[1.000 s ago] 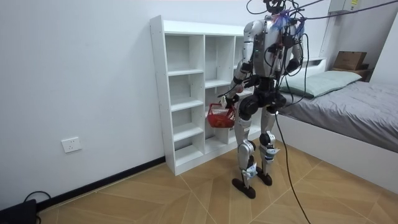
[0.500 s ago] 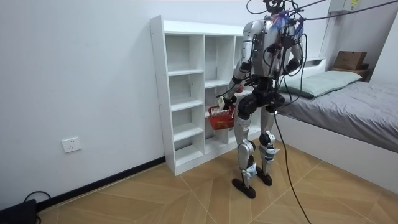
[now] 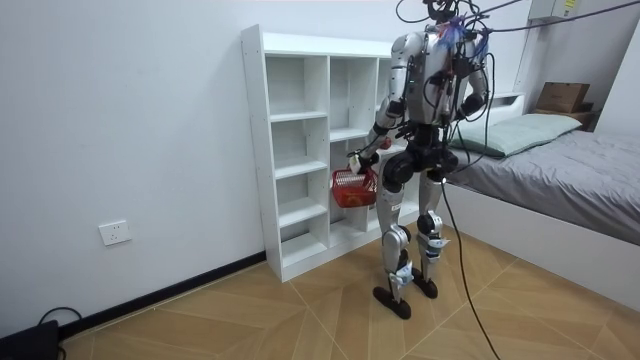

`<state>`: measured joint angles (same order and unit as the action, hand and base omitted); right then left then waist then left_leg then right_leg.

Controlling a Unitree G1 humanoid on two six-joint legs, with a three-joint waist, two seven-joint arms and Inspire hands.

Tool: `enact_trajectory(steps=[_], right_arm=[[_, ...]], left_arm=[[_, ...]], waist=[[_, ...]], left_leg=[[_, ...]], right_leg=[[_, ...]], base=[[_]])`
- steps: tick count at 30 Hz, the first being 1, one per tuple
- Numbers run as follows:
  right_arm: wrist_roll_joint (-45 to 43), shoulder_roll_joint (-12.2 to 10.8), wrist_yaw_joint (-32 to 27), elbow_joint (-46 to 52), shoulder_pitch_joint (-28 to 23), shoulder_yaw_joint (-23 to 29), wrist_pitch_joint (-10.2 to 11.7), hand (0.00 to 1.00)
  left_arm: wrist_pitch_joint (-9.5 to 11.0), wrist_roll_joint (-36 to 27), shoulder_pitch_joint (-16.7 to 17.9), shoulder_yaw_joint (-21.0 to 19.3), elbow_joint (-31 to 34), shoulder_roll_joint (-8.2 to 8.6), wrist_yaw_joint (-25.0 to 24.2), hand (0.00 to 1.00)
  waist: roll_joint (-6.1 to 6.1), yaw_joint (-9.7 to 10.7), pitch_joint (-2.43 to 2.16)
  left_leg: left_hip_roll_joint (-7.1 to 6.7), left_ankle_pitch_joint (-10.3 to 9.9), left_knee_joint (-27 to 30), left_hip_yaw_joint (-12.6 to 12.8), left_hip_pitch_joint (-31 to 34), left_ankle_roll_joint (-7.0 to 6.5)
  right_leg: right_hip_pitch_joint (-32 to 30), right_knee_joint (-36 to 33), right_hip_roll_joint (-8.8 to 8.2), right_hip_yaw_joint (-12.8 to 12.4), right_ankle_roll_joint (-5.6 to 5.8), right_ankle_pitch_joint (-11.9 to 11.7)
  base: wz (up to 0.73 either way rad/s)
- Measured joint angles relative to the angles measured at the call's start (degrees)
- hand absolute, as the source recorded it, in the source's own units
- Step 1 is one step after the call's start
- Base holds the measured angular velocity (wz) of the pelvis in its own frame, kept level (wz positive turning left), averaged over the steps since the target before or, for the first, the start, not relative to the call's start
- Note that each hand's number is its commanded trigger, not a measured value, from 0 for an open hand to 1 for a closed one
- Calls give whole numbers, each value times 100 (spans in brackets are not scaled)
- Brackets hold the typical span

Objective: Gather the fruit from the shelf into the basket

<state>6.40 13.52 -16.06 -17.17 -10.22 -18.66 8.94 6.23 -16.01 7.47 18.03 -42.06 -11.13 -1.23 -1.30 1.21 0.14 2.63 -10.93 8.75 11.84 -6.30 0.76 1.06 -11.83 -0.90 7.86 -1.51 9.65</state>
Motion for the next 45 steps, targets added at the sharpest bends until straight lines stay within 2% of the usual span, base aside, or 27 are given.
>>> enact_trajectory(steps=[3,8,10,13,15,18,20,24,26,31,37,40,45], right_arm=[[-64,1,-11,-12,8,154,0,0],[-41,47,-204,-38,38,474,1,0],[-19,56,-222,-124,110,490,36,0],[14,87,-258,-581,439,487,180,0],[34,163,-258,-818,666,486,184,0],[167,241,-251,-1134,954,487,240,0],[240,242,-201,-1415,1185,543,240,0],[211,244,-124,-1828,1613,599,242,0],[207,244,-123,-1885,1705,613,243,0],[200,242,-17,-2353,1988,619,227,0],[229,244,75,-2498,2237,640,226,0],[226,243,72,-2549,2385,636,226,0],[212,230,31,-2694,2738,628,227,0]], left_arm=[[0,38,22,-119,217,-2,-10,100],[2,43,22,-209,363,-20,-45,100],[4,52,23,-209,399,-14,-45,100],[49,40,0,-212,436,-16,-48,100],[88,38,-45,-217,435,-26,-54,100],[125,47,-48,-227,413,-26,-62,100],[130,232,-67,-290,402,-31,-137,100],[127,328,-178,-360,109,-36,-303,100],[108,330,-173,-361,-70,-36,-384,100],[52,342,-181,-380,-156,-33,-461,100],[18,341,-211,-370,-145,-20,-543,100],[19,333,-283,-310,-143,-19,-573,100],[18,329,-289,-137,-147,-27,-569,100]], waist=[[-15,-7,5],[-66,-31,48],[-62,-31,52],[-58,-29,50],[-74,-30,50],[-117,-101,72],[-197,-161,98],[-289,-211,105],[-283,-293,109],[-242,-419,135],[-129,-524,180],[-81,-603,172],[-72,-670,174]], left_leg=[[-3,0,10,-15,7,0],[-14,0,78,-96,67,-1],[-8,0,81,-103,110,-1],[0,0,187,-145,323,-1],[-4,2,266,-178,490,-3],[-2,3,312,-235,569,-3],[-8,1,427,-339,655,-1],[-16,-8,730,-454,1003,10],[-24,-10,887,-584,1209,12],[-42,-12,1022,-690,1490,16],[-86,-8,1363,-793,2039,22],[-99,-5,1510,-850,2283,21],[-116,-4,1653,-867,2602,17]], right_leg=[[3,-42,-7,14,0,0],[-30,-78,-7,29,3,32],[-78,-88,-9,30,0,30],[-226,-129,-51,172,-22,7],[-354,-229,-77,208,-33,18],[-431,-330,-92,255,-58,37],[-454,-313,-115,354,-69,73],[-677,-520,-173,453,-99,132],[-817,-638,-199,509,-122,156],[-1162,-1007,-283,574,-166,270],[-1679,-1412,-381,663,-224,329],[-1888,-1542,-409,682,-237,339],[-2204,-1738,-449,654,-246,353]], base=[[2],[7],[0],[7],[10],[9],[23],[19],[16],[13],[10],[6],[3]])
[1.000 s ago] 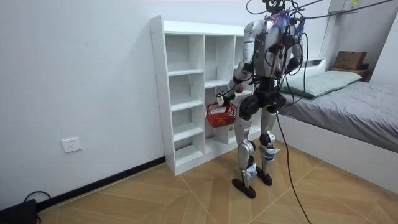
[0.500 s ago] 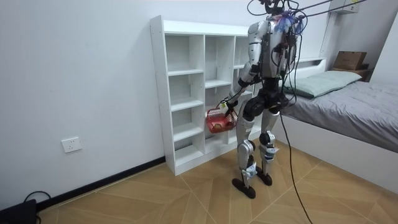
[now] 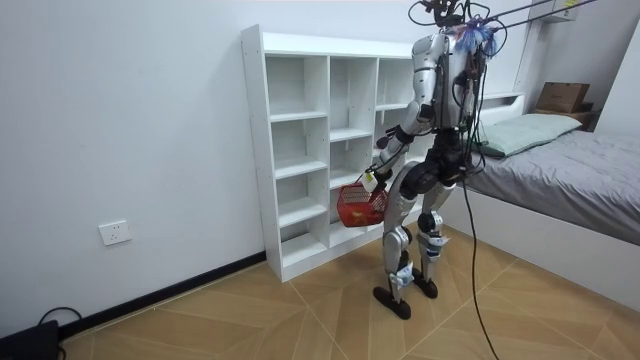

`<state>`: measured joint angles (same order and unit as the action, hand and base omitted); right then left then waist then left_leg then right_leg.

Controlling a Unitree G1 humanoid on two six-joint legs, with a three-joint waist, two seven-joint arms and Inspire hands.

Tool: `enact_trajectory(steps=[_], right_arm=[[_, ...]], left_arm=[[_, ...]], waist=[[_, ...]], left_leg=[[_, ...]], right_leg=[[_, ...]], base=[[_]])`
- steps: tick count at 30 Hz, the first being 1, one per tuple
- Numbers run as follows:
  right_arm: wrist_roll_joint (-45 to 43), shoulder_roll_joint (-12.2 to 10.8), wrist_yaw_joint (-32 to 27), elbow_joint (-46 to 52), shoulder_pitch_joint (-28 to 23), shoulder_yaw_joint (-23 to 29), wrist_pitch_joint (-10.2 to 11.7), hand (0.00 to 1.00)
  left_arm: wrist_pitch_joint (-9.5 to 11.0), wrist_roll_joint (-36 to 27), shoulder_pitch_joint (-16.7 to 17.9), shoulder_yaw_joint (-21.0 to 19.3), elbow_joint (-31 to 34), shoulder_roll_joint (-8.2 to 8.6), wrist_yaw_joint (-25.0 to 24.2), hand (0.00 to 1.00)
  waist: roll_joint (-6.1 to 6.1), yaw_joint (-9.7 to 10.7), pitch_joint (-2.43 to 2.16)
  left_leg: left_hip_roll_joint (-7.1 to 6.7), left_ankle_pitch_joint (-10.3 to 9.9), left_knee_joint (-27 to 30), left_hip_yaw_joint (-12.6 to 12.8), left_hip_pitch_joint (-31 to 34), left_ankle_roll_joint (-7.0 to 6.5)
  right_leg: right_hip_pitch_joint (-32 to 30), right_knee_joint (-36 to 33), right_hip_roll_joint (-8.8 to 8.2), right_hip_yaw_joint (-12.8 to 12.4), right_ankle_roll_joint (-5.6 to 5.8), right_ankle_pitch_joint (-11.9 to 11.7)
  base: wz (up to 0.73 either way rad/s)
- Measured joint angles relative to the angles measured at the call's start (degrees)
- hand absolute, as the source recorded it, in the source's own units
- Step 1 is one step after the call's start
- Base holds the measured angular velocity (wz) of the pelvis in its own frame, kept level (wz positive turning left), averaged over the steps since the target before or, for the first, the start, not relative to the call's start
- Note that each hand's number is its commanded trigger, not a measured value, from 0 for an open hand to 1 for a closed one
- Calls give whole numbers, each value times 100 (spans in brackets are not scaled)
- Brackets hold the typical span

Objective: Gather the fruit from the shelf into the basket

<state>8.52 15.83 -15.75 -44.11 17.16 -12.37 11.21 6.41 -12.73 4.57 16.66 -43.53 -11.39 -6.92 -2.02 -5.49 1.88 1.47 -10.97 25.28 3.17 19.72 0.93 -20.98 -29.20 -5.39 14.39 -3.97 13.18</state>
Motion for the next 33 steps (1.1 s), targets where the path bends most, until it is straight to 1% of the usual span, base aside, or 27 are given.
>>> enact_trajectory(steps=[4,7,8,10,13,15,16,17,20,26,28,33], right_arm=[[-139,1,-133,-24,186,1,0,0],[-338,-1,-259,-25,271,2,6,0],[-390,-1,-294,-25,307,2,6,0],[-436,0,-332,-25,369,2,9,0],[-439,1,-431,-36,496,3,10,0],[-550,4,-462,-115,560,30,9,0],[-632,4,-491,-160,613,38,2,0],[-669,4,-513,-187,663,56,-2,0],[-681,5,-600,-197,716,83,-5,0],[-693,5,-688,-204,716,193,-30,0],[-724,6,-755,-204,728,245,-80,0],[-1148,6,-915,-163,731,243,-88,0]], left_arm=[[0,0,-14,1,-2,3,2,100],[0,-1,-89,8,-3,3,11,100],[0,0,-129,41,-3,2,25,100],[-1,6,-178,55,-2,11,53,100],[-5,-4,-257,54,-3,20,129,100],[-10,-4,-281,53,-12,51,164,100],[-10,-1,-289,53,-22,62,168,100],[-18,-1,-310,53,-43,65,168,100],[-64,-1,-328,50,-43,65,166,100],[-198,0,-414,50,-50,71,164,100],[-235,2,-476,50,-120,98,165,100],[-274,5,-651,47,-283,195,176,100]], waist=[[6,-78,9],[-28,-107,40],[-47,-105,51],[-62,-100,60],[-83,-96,72],[-88,-58,76],[-100,-33,83],[-108,4,88],[-110,54,89],[-107,60,90],[-104,56,91],[-75,47,92]], left_leg=[[-11,0,12,0,125,-2],[-17,2,37,-2,274,-5],[-27,4,41,-2,333,-8],[-26,7,46,1,415,-12],[-14,14,65,79,486,-21],[-21,14,83,97,494,-22],[-42,14,85,115,493,-23],[-41,13,87,145,497,-24],[-35,13,87,156,504,-24],[-29,13,86,159,509,-24],[-29,13,86,161,509,-24],[-29,13,79,163,553,-24]], right_leg=[[-147,-69,-34,-1,-9,1],[-308,-143,-61,-6,-12,6],[-375,-157,-66,-12,-12,8],[-455,-163,-68,-16,-13,7],[-561,-174,-78,-40,-15,9],[-575,-201,-106,-24,-23,27],[-592,-260,-151,-18,-14,68],[-606,-274,-160,-26,-6,85],[-615,-268,-156,-29,-11,89],[-628,-269,-147,-36,-15,91],[-630,-270,-146,-39,-15,91],[-684,-276,-145,-43,-19,88]], base=[[1],[2],[0],[0],[-4],[-2],[6],[5],[0],[0],[0],[0]])
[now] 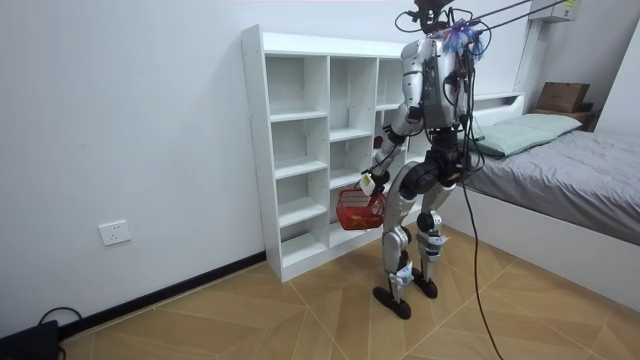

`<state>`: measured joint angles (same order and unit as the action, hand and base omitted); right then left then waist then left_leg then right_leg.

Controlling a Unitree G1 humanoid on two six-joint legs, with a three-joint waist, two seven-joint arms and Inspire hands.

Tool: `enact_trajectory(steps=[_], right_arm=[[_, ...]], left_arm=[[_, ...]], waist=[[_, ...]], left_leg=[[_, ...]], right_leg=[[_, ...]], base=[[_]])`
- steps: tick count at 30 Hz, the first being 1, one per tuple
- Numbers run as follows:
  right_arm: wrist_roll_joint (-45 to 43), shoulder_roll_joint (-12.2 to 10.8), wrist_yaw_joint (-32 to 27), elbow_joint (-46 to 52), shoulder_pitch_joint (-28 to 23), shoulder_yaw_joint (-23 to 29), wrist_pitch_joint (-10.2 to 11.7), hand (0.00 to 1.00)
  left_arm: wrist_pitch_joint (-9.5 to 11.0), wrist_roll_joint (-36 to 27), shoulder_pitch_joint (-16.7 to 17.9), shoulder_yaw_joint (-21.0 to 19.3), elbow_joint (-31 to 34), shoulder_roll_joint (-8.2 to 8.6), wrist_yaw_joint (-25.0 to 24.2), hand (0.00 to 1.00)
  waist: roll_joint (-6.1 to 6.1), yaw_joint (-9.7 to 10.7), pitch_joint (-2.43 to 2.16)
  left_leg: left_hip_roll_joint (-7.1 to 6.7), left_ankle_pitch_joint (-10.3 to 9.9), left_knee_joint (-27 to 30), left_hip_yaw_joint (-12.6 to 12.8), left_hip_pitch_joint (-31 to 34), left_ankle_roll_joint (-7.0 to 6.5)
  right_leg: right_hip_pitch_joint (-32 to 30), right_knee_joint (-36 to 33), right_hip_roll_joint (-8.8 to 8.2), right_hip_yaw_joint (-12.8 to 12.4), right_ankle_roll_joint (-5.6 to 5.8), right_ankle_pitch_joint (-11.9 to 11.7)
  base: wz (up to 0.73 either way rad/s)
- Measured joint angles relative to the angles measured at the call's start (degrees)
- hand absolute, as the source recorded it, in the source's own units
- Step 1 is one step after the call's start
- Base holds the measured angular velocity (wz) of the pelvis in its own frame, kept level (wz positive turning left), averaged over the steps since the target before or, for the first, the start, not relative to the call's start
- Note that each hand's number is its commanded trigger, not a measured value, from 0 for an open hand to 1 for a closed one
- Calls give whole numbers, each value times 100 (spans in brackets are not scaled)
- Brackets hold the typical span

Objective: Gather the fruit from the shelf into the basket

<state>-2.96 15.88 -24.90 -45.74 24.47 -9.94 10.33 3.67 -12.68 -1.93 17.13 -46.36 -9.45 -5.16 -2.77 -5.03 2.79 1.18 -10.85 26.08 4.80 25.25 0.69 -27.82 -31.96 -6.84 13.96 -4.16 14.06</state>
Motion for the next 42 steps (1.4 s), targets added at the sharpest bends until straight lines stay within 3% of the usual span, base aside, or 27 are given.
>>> enact_trajectory(steps=[19,27,33,42], right_arm=[[70,-1,-193,188,3,-16,-2,0],[91,0,-105,170,197,-10,-161,0],[341,-1,-114,168,209,-14,-236,0],[713,-1,-1,93,212,-25,-390,0]], left_arm=[[-5,-2,-251,123,-324,203,-6,100],[-48,-1,-350,133,-432,240,-9,100],[-119,-7,-430,135,-430,224,-14,100],[-118,-11,-425,126,-424,195,8,100]], waist=[[20,-13,-6],[8,-10,-2],[-67,-8,-11],[-202,-16,17]], left_leg=[[6,6,-148,149,-113,-6],[-3,56,-261,273,-90,-31],[-4,57,-259,287,70,-31],[2,56,-210,283,136,-32]], right_leg=[[-20,29,29,-134,0,-14],[-149,21,14,-218,2,-32],[-304,17,11,-222,4,-39],[-326,10,-4,-177,4,-38]], base=[[-3],[-4],[0],[2]])
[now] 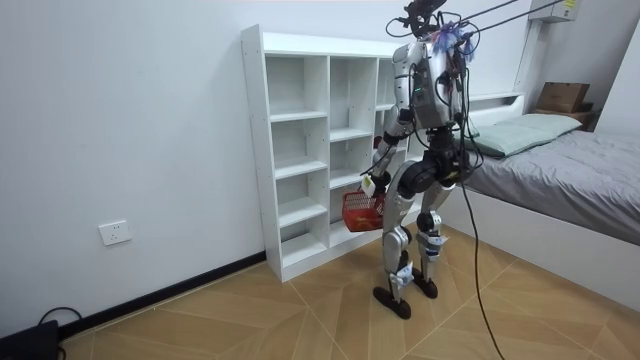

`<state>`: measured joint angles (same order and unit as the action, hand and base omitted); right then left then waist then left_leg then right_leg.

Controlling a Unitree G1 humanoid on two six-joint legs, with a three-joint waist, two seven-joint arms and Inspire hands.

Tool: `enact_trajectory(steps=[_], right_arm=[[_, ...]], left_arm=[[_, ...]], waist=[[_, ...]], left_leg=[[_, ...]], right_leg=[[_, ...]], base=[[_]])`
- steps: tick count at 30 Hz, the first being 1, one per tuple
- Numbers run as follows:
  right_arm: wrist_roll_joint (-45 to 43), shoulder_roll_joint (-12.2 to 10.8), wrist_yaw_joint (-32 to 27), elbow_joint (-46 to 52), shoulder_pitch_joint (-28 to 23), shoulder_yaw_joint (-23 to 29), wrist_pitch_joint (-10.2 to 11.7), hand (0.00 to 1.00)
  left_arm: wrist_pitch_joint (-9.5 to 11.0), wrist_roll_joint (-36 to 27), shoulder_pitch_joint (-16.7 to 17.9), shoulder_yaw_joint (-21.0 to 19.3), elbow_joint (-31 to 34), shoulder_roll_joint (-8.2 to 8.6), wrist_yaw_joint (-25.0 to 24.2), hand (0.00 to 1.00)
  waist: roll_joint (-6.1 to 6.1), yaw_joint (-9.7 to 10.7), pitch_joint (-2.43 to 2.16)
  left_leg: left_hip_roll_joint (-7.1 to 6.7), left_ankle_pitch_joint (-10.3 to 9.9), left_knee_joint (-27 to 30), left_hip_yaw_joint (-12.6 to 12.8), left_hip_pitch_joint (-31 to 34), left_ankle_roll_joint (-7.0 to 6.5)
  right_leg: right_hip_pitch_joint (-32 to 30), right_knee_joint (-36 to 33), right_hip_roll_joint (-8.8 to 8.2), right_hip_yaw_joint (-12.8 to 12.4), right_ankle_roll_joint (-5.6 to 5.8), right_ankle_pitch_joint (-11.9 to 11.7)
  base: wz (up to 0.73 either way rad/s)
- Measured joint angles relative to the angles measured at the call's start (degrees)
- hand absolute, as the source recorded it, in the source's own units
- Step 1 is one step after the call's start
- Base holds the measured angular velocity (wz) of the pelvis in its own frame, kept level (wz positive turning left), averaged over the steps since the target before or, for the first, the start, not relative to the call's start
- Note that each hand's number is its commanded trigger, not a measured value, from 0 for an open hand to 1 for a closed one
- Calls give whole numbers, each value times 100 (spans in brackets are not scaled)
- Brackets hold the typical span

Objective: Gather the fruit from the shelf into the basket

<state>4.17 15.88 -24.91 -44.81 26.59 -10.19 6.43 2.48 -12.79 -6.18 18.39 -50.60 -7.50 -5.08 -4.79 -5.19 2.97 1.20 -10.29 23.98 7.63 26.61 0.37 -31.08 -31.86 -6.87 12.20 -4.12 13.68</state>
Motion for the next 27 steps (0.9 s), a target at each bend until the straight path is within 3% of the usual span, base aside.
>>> enact_trajectory(steps=[9,15,27], right_arm=[[-73,26,-19,13,199,17,-24,0],[-254,66,-56,69,247,15,-12,0],[-431,180,-284,108,554,10,-6,0]], left_arm=[[55,7,133,-2,381,21,119,100],[172,4,216,-9,530,6,67,100],[163,0,206,105,673,16,37,100]], waist=[[-15,-44,2],[-16,-212,3],[-12,-307,7]], left_leg=[[-13,-19,392,5,427,-27],[14,-20,590,-2,677,-30],[29,-59,786,-50,922,-54]], right_leg=[[-402,-336,-71,-42,-18,14],[-618,-523,-94,0,-64,28],[-813,-705,-139,63,-106,22]], base=[[0],[5],[2]])
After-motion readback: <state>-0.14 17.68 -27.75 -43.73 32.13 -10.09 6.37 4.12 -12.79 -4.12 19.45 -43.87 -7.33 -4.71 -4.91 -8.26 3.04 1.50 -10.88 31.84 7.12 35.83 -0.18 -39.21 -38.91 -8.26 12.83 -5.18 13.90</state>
